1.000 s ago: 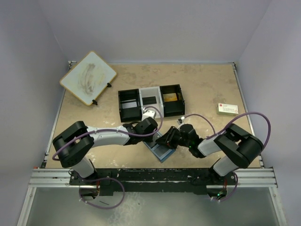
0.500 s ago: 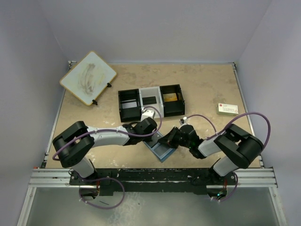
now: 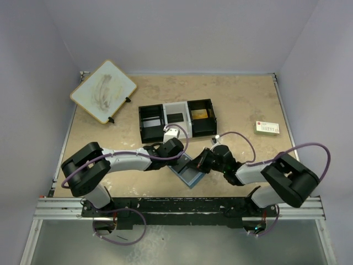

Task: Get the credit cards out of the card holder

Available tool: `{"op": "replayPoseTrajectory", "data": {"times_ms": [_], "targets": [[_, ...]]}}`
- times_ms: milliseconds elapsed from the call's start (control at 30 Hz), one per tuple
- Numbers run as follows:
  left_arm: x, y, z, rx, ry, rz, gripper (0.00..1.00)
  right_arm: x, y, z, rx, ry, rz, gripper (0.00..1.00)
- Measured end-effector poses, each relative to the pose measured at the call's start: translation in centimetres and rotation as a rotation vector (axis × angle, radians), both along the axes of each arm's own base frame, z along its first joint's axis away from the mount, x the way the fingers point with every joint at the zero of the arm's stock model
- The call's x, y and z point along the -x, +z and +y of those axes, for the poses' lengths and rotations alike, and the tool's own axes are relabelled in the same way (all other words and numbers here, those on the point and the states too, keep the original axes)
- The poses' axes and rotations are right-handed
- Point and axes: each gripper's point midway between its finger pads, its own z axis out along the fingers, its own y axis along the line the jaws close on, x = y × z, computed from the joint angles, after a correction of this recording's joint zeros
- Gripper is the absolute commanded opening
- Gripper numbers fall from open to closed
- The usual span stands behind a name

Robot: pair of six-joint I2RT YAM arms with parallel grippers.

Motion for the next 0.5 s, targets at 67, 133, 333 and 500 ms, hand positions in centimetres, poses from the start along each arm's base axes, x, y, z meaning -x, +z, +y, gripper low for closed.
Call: {"op": "replayPoseTrajectory", "data": {"times_ms": [67,133,333,500], "targets": [[0.0,0.0,0.0,0.004,0.013,0.0,0.13,0.2,0.5,-0.1,0.011,0.009,-0.004,0.0],[-0.1,0.0,0.1,0.006,0.02,0.0,0.13,0.5,0.5,-0.3,0.018,0.019,0.007,0.0],[-0.1,0.0,0.1,0.011,0.035,0.0,0.13,2.0,-0.7,-1.0,0.027,0.042,0.062,0.0],[-0.1,0.0,0.2,0.009,0.036,-0.001,0.21,2.2,-0.2,-1.3,0.029,0.036,0.064,0.0]]}}
